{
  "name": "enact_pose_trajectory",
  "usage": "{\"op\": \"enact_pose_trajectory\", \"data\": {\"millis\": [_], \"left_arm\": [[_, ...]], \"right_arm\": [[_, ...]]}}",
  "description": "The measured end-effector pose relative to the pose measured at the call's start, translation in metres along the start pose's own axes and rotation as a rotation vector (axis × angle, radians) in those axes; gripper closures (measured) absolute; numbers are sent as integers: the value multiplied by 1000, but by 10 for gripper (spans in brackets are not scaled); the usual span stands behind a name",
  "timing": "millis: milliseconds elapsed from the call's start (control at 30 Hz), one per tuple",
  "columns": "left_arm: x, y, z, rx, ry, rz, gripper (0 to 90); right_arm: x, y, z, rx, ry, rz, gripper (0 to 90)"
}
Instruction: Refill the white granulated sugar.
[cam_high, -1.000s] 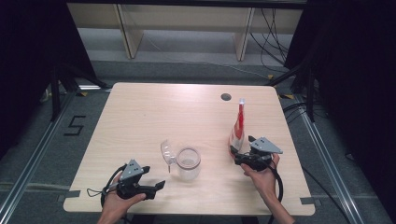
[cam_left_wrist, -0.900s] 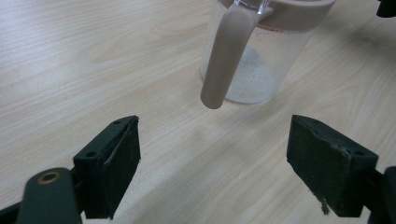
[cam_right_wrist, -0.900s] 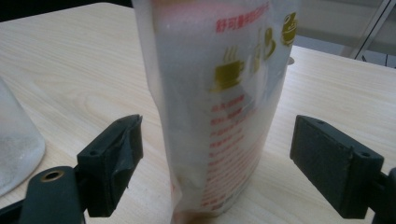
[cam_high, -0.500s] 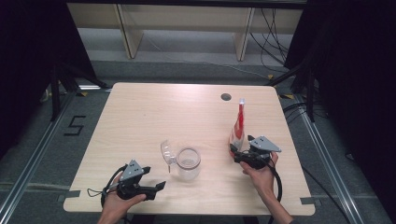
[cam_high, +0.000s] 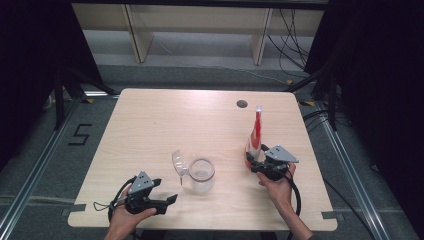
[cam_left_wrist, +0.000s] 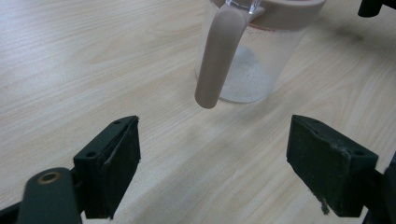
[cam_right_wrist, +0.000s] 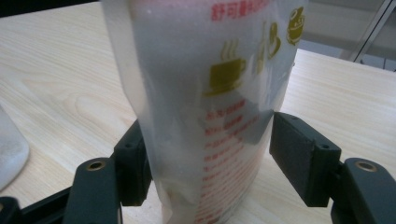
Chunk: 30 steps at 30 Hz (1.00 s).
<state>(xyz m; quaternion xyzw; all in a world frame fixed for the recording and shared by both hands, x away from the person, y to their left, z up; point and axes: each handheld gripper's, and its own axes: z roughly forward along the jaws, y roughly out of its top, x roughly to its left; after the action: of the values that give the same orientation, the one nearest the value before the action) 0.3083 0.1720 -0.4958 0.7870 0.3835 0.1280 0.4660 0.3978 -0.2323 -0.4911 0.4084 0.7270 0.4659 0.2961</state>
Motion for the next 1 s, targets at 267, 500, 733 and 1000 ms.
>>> {"op": "enact_pose_trajectory", "data": {"millis": [267, 500, 733, 1000], "left_arm": [[0, 0, -1, 9, -4, 16, 172], [-2, 0, -1, 4, -4, -5, 172], [-2, 0, -1, 4, -5, -4, 173], [-2, 0, -1, 2, -3, -7, 173]], "right_arm": [[-6, 1, -3, 11, 19, -1, 413], [-14, 0, -8, 25, 41, 21, 470], [-19, 0, -11, 20, 58, 11, 496], [-22, 0, -14, 26, 60, 0, 517]]}}
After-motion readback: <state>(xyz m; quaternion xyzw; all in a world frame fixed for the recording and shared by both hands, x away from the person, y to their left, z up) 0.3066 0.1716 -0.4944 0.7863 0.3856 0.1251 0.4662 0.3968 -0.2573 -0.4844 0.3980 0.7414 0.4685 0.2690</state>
